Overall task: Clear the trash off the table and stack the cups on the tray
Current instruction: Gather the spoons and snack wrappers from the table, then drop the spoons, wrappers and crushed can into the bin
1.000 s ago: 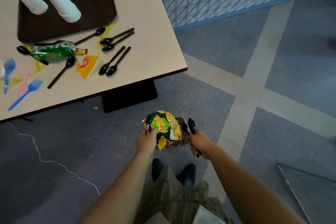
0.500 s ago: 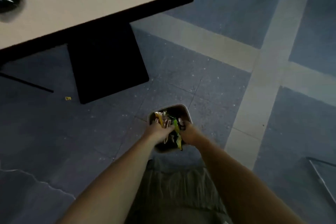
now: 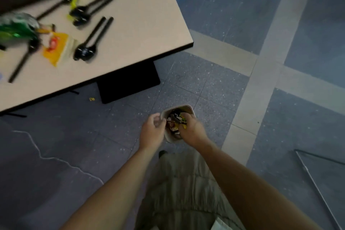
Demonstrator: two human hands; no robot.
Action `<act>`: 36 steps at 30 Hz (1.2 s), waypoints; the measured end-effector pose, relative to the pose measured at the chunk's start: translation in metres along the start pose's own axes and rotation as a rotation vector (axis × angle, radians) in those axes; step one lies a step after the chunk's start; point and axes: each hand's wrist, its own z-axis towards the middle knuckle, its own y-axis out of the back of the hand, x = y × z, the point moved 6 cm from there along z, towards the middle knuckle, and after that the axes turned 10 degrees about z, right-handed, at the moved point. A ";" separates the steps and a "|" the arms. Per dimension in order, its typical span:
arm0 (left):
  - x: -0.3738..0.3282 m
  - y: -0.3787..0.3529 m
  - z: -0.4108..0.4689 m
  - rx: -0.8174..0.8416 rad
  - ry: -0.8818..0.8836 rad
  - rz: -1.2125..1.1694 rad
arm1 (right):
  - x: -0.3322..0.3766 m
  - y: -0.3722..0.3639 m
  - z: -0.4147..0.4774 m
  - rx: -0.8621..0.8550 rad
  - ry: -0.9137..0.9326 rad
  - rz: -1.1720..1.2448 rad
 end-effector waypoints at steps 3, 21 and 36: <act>-0.030 0.057 -0.042 -0.081 -0.036 -0.034 | 0.071 0.019 -0.042 -0.014 0.112 0.046; -0.113 0.335 -0.054 -0.332 -0.194 -0.255 | 0.372 0.038 0.012 -0.106 0.550 -0.292; -0.136 0.426 0.074 -0.059 -0.250 -0.165 | 0.391 0.051 0.063 -0.224 0.597 -0.667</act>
